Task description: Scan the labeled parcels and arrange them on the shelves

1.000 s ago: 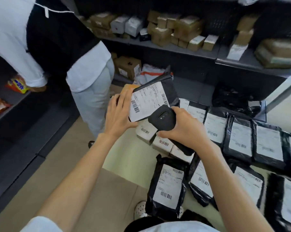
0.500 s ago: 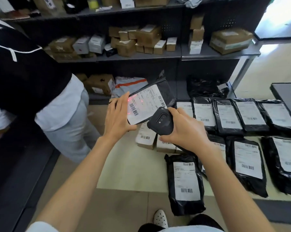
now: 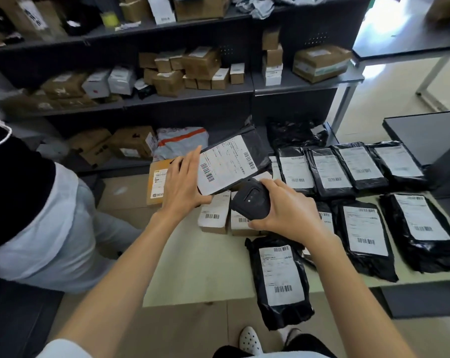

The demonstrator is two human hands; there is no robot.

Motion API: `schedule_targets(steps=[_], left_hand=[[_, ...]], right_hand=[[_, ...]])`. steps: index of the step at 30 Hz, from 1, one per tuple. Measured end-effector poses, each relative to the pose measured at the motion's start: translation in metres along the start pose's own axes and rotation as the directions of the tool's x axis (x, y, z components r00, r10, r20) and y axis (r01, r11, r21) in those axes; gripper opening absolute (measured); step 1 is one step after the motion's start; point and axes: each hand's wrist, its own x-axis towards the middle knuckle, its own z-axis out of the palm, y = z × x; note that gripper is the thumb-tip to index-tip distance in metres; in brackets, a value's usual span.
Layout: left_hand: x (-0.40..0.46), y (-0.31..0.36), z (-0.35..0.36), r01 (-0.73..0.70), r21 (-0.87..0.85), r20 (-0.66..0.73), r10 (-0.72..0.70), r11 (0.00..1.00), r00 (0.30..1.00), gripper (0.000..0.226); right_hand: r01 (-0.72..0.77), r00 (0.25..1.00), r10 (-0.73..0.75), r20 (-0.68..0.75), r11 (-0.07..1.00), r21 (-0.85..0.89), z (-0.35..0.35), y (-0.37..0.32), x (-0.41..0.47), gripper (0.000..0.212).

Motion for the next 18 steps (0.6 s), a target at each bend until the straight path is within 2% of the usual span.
schedule_targets(steps=[4, 9, 18], left_hand=[[0.012, 0.013, 0.011, -0.032, -0.003, 0.021, 0.032, 0.999, 0.999, 0.126], [0.021, 0.042, 0.019, -0.106, -0.028, 0.041, 0.107, 0.994, 0.993, 0.128], [0.045, 0.155, 0.055, -0.374, -0.126, 0.122, 0.388, 0.919, 0.914, 0.131]], right_hand=[[-0.046, 0.999, 0.045, -0.015, 0.999, -0.020, -0.002, 0.016, -0.004, 0.082], [-0.164, 0.983, 0.171, -0.072, 0.983, 0.087, 0.000, 0.036, -0.012, 0.088], [-0.408, 0.892, 0.428, -0.149, 0.901, 0.148, -0.008, 0.105, -0.073, 0.094]])
